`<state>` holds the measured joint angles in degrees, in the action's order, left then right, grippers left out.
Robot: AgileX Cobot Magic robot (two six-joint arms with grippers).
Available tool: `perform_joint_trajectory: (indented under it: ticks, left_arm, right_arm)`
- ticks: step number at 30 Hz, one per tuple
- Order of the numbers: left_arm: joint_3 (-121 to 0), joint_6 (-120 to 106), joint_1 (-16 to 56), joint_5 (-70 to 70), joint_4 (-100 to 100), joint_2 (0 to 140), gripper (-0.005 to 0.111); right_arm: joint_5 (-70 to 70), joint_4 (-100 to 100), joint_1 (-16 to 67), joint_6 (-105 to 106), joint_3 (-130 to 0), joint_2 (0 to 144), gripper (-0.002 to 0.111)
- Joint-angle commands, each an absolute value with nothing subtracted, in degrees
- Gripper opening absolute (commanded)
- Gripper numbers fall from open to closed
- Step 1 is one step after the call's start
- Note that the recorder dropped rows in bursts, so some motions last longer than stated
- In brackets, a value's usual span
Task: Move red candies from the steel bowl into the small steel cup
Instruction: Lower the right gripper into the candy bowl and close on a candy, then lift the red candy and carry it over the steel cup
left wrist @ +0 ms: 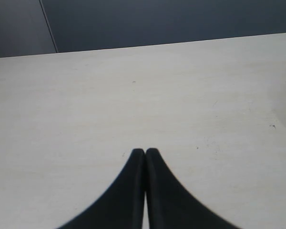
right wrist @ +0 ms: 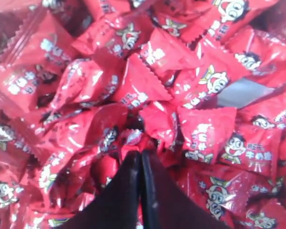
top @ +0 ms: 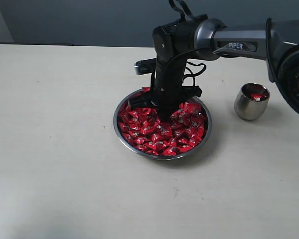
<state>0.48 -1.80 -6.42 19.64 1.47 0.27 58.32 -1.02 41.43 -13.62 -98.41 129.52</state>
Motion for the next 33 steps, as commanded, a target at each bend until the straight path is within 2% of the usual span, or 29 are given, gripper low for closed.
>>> perform_joint_trajectory:
  ticks: [1,17,33]
  left_arm:
    - [0.0,-1.68,-6.18,19.14,1.55,0.0,0.0]
    - [0.0,-1.68,-6.18,19.14,1.55,0.0,0.0]
    - [0.0,-1.68,-6.18,19.14,1.55,0.0,0.0]
  right_arm:
    - [58.15,1.08,41.28,-13.51,-98.59,127.34,-0.001]
    - [61.53,1.52,41.28,-11.98,-98.59,126.4,-0.001]
    - [62.63,6.19,38.66,-11.98,-98.59,118.73,-0.001]
